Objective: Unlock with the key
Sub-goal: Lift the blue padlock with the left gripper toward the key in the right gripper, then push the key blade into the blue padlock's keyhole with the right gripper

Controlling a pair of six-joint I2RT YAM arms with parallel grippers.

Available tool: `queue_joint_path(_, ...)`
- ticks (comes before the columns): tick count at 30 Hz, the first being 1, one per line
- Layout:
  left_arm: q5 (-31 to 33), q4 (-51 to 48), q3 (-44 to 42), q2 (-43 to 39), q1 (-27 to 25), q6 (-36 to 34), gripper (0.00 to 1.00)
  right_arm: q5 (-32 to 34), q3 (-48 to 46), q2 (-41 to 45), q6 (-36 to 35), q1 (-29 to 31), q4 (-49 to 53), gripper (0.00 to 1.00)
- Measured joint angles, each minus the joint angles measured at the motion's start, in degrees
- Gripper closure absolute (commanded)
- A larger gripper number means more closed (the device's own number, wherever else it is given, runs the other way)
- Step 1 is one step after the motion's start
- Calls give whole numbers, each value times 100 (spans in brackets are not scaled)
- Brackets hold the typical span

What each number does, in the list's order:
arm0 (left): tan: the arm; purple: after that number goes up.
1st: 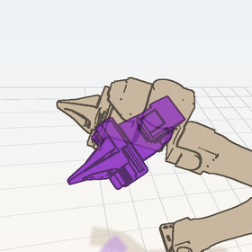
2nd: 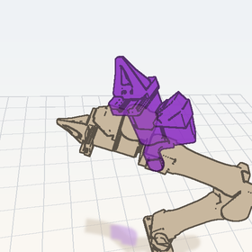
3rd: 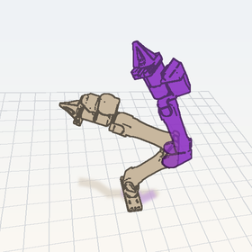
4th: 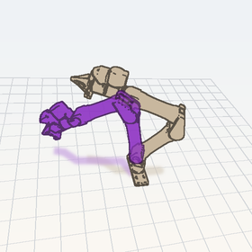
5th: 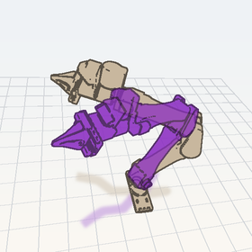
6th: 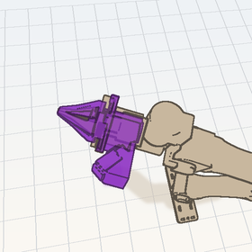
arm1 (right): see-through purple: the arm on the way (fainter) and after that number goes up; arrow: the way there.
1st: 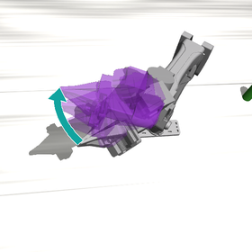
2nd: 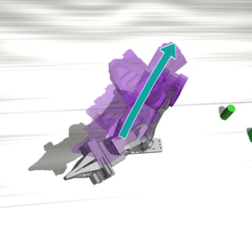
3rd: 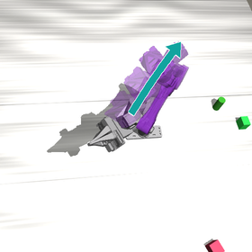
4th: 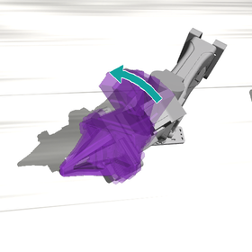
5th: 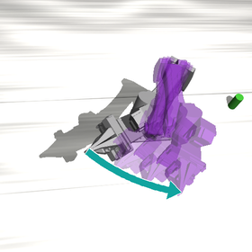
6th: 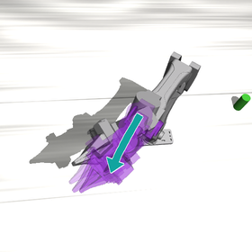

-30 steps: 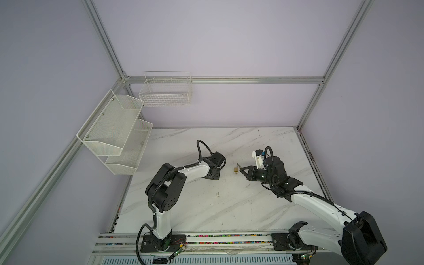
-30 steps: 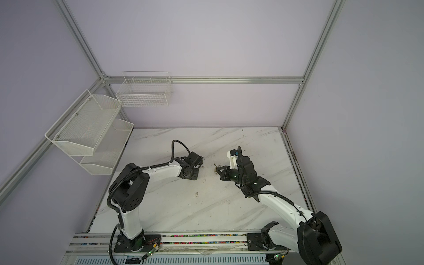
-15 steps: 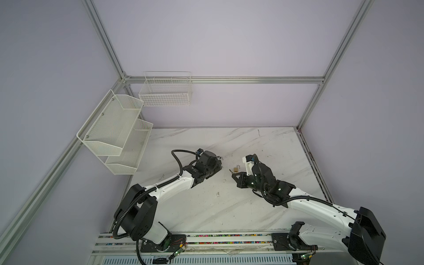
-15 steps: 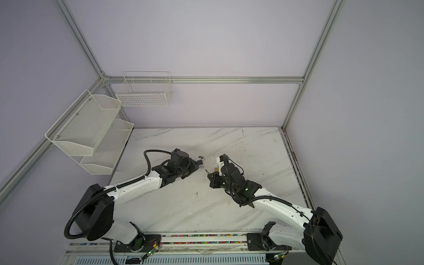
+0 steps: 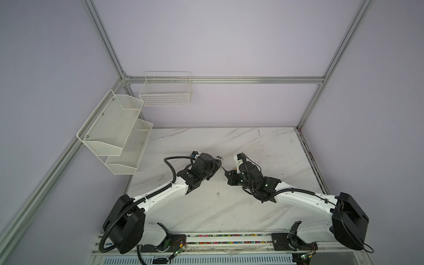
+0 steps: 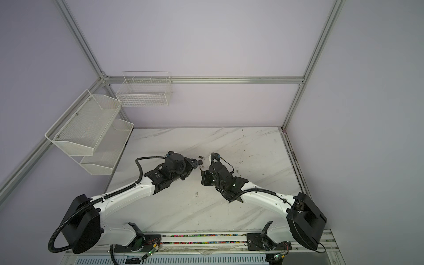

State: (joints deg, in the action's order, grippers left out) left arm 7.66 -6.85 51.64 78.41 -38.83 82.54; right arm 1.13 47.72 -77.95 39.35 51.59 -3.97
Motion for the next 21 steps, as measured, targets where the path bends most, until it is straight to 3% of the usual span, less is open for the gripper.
queue_joint_path(21,142,-2,-168,-170,-26,179,100,251,334,-387,-33,216,-2,100)
